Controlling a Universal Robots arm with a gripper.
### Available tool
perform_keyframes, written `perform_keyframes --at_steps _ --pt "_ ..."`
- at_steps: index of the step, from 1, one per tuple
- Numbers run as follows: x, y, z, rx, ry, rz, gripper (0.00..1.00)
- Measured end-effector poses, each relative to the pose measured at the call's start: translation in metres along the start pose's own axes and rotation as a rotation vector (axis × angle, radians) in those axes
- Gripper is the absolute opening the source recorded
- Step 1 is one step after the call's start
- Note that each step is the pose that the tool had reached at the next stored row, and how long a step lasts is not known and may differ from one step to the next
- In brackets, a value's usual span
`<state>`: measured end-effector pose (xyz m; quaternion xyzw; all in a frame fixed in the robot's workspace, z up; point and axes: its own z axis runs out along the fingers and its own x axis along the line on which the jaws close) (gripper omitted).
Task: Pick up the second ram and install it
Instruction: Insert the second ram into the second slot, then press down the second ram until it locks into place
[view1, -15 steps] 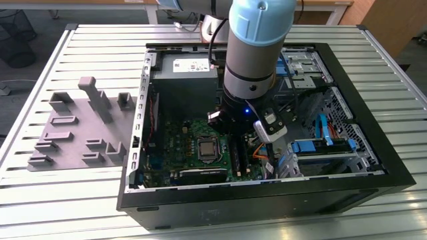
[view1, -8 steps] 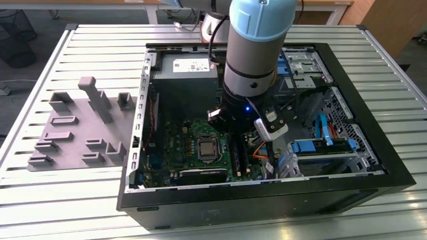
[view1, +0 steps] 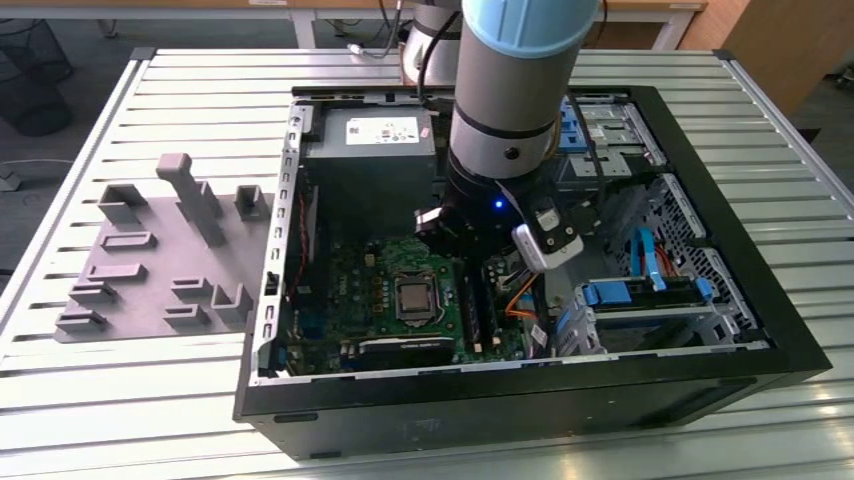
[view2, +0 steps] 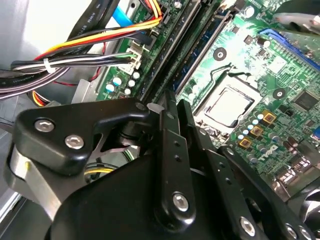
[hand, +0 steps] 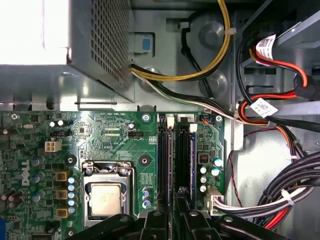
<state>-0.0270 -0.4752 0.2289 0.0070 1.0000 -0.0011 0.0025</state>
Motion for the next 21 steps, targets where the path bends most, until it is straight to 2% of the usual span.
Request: perform_keyframes --at_steps 2,3,16,21 --pt "0.0000 0.0000 0.0000 0.0001 0.0000 0.000 0.20" --pt "0.0000 0.0000 0.0000 0.0000 0.0000 0.000 0.13" --pt "0.0000 -0.0001 0.0000 0.0003 0.0002 0.000 0.13" --pt "-0.0002 0.0000 0.0050 0.0002 0.0002 0.000 0.13"
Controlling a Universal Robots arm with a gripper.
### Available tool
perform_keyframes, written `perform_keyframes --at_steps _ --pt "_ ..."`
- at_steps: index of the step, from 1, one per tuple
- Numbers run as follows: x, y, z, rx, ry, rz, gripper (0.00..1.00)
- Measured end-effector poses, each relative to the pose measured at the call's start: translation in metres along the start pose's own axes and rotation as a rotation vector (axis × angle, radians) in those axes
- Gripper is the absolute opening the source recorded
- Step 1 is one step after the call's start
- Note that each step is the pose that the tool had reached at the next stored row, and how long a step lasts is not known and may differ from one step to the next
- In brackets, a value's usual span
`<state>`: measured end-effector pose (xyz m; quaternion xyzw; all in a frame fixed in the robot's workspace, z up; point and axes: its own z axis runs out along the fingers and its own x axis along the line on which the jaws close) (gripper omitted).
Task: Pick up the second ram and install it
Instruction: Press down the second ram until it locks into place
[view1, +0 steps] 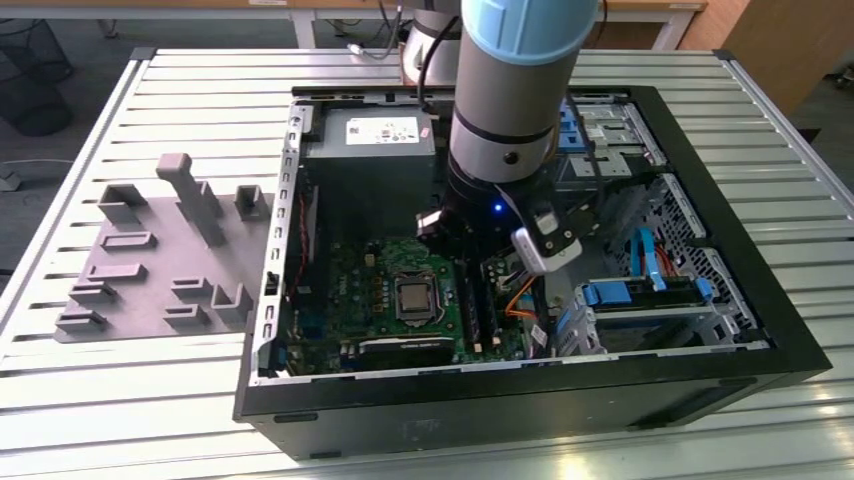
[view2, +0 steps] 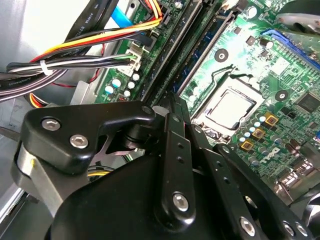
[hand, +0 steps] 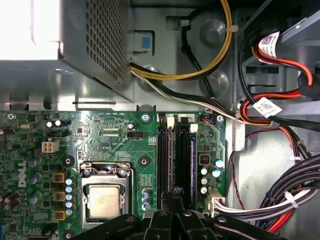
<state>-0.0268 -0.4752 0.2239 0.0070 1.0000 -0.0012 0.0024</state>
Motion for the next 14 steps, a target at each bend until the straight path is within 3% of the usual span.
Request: perform_keyframes --at_steps 14 --pt "-0.0004 -0.0001 0.0085 0.0007 0.0002 0.000 0.13"
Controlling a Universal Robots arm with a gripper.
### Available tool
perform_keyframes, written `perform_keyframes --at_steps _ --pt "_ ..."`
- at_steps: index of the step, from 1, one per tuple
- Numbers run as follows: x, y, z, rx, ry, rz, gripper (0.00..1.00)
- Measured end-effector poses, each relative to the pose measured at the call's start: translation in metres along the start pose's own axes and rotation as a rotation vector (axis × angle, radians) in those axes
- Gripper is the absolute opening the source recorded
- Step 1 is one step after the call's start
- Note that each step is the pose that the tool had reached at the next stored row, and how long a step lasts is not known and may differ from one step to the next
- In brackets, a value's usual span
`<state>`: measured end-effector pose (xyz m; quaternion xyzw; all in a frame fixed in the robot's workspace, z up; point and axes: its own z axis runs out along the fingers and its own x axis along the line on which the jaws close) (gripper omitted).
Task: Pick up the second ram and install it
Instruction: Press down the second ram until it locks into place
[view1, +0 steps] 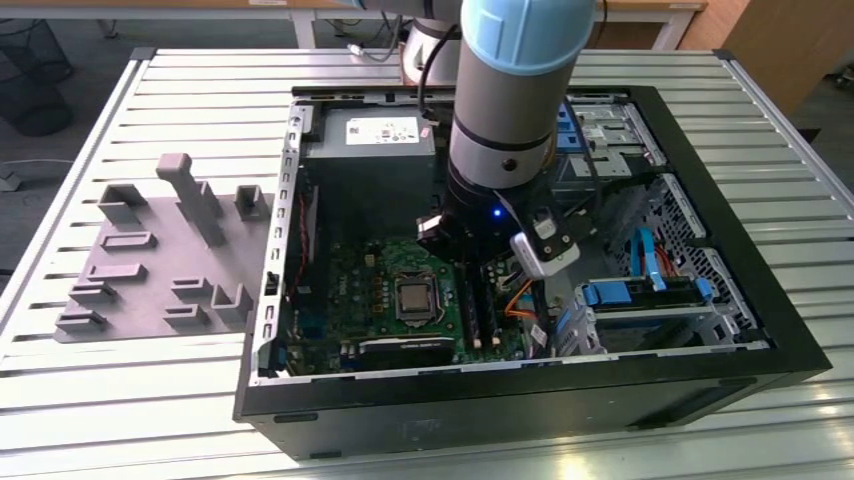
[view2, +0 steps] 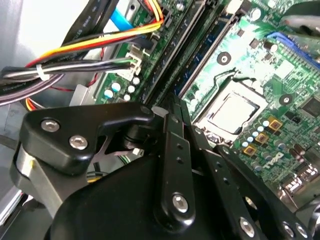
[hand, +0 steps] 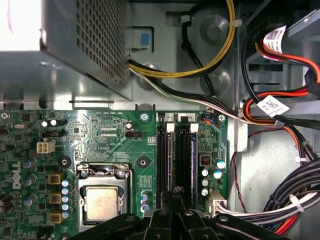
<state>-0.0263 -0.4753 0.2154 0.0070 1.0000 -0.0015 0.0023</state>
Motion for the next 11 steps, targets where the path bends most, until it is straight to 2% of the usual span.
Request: perform_keyframes --at_steps 5,7,11 --pt "-0.0001 0.0001 0.0009 0.0004 0.0001 0.000 0.13" --pt "-0.0002 0.0005 -0.0025 -0.0033 -0.0009 0.000 0.13" --pt "-0.0001 0.0001 -0.0158 -0.0009 -0.0002 0.000 0.13"
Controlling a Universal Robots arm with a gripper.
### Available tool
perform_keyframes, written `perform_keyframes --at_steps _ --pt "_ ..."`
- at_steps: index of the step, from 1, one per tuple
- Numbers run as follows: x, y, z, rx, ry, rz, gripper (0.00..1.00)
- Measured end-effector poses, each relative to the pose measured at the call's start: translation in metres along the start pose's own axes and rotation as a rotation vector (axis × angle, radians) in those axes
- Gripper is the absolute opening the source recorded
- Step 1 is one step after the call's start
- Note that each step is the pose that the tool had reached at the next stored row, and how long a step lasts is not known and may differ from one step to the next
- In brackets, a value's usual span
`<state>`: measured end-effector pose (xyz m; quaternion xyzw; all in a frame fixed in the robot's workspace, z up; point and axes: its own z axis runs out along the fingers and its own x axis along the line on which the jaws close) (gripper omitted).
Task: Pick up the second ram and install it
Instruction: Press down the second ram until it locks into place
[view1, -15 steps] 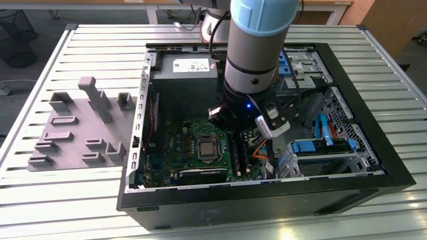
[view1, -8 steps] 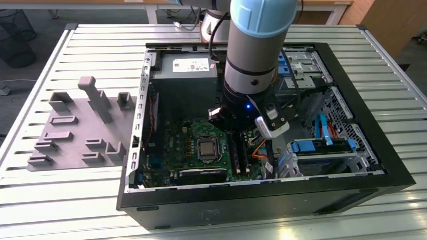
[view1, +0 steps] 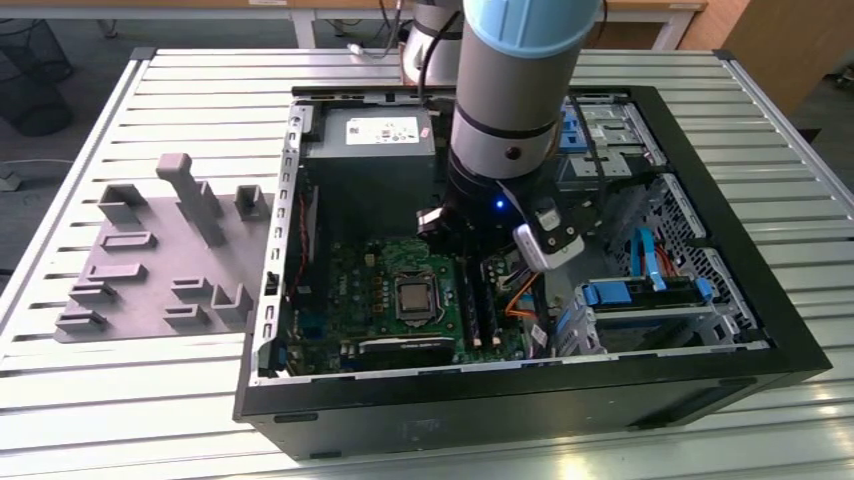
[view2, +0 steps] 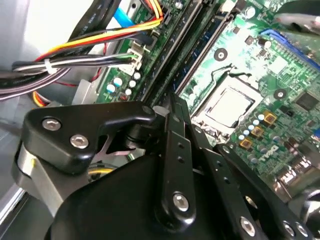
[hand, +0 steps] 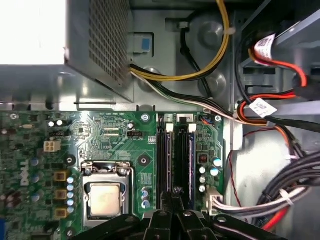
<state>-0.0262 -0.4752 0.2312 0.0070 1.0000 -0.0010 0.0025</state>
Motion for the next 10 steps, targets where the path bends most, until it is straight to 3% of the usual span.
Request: perform_keyframes --at_steps 3,10 --pt "0.0000 -0.0001 -0.0073 0.0002 0.0000 0.000 0.13" --pt "0.0000 0.0000 -0.0100 0.0002 0.0001 0.000 0.13"
